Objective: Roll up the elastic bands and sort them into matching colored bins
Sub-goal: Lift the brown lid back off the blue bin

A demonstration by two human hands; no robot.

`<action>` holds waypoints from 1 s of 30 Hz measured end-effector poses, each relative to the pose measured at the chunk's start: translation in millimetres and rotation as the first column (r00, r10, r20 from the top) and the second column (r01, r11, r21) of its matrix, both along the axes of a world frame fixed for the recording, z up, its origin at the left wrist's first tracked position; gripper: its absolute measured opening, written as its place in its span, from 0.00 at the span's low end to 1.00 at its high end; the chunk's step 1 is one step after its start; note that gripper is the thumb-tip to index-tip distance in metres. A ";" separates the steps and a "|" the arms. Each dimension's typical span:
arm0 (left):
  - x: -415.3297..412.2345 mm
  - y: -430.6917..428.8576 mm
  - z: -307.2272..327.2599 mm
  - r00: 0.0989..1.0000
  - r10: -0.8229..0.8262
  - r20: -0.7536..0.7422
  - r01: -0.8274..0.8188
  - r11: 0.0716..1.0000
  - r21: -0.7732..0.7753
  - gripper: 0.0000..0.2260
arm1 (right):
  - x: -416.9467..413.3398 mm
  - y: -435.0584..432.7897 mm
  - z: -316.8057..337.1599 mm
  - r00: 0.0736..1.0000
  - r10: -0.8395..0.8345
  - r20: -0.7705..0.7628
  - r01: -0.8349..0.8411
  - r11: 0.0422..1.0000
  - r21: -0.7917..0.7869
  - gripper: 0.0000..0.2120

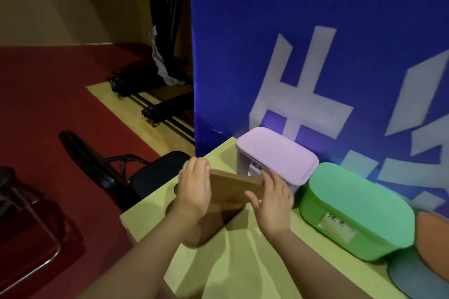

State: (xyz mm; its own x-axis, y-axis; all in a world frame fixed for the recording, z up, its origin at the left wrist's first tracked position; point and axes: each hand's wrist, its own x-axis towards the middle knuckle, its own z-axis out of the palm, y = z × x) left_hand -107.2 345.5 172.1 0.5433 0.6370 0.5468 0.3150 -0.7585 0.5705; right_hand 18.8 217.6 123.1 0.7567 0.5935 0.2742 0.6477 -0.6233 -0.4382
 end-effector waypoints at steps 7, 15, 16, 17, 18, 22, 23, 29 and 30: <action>42.4 -33.5 32.6 0.988 -0.152 0.040 0.156 0.979 -0.135 0.18 | 41.0 -79.0 35.4 0.913 -0.174 -0.368 0.316 0.872 0.373 0.23; 117.9 -126.0 51.3 0.946 -0.319 0.054 0.316 0.947 0.047 0.15 | 70.3 -194.4 59.1 0.891 -0.382 -0.245 0.454 0.738 0.499 0.19; 125.6 -141.2 53.0 0.937 -0.343 0.062 0.341 0.939 0.052 0.15 | 73.5 -212.2 60.0 0.884 -0.408 -0.228 0.466 0.725 0.507 0.20; 133.4 -157.3 54.0 0.929 -0.365 0.068 0.362 0.931 0.051 0.15 | 77.7 -230.6 59.9 0.874 -0.432 -0.220 0.481 0.713 0.511 0.21; 140.5 -174.5 54.7 0.921 -0.384 0.071 0.381 0.923 0.048 0.15 | 81.3 -249.7 60.5 0.862 -0.456 -0.220 0.500 0.700 0.510 0.22; 171.3 -252.8 52.0 0.888 -0.455 0.071 0.452 0.890 0.063 0.16 | 94.3 -331.9 60.5 0.808 -0.548 -0.218 0.573 0.643 0.508 0.25; 179.5 -275.3 50.1 0.880 -0.469 0.071 0.466 0.883 0.064 0.17 | 97.3 -354.1 60.5 0.795 -0.567 -0.214 0.587 0.632 0.506 0.25; 223.4 -407.6 40.6 0.829 -0.559 0.031 0.559 0.829 0.006 0.17 | 112.6 -487.3 58.4 0.720 -0.656 -0.227 0.672 0.576 0.466 0.22; 231.4 -427.7 39.0 0.817 -0.576 0.021 0.576 0.817 0.000 0.17 | 115.5 -507.3 58.8 0.697 -0.680 -0.226 0.694 0.562 0.449 0.23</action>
